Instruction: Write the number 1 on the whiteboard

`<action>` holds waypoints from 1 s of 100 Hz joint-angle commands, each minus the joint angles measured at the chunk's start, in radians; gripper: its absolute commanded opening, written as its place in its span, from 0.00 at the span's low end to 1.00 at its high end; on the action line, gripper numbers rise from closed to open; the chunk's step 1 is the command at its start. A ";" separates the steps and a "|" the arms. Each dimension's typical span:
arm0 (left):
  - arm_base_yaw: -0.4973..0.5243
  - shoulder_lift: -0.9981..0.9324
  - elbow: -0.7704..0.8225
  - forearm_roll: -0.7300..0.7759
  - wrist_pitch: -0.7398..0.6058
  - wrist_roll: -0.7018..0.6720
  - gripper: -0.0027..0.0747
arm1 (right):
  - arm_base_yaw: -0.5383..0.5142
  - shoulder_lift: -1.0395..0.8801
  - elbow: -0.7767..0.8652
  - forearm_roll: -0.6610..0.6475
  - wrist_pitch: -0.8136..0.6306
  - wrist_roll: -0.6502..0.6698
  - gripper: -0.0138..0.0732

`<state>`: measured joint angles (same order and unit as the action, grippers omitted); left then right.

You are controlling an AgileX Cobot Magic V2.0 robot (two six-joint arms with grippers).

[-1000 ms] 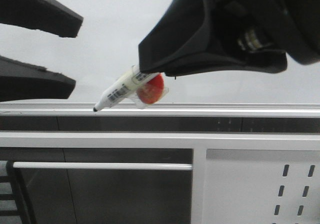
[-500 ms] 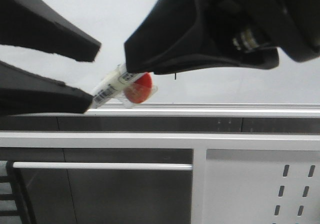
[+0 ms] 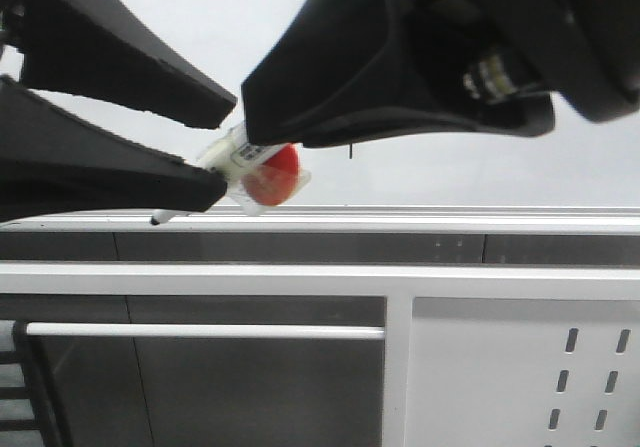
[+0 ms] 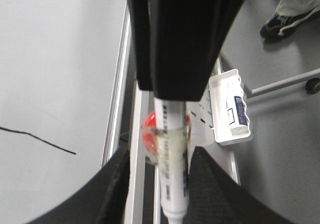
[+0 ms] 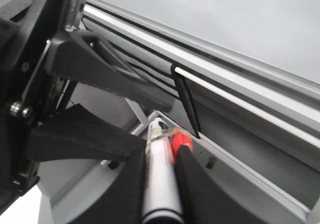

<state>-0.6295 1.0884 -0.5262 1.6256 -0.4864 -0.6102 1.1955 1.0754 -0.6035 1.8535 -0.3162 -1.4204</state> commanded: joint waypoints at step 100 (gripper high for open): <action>-0.007 0.017 -0.038 -0.040 0.041 -0.058 0.36 | 0.003 -0.061 -0.045 -0.035 -0.025 -0.014 0.10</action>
<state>-0.6295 1.1183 -0.5283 1.6256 -0.4417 -0.6565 1.1955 1.0378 -0.6127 1.8535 -0.3476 -1.4225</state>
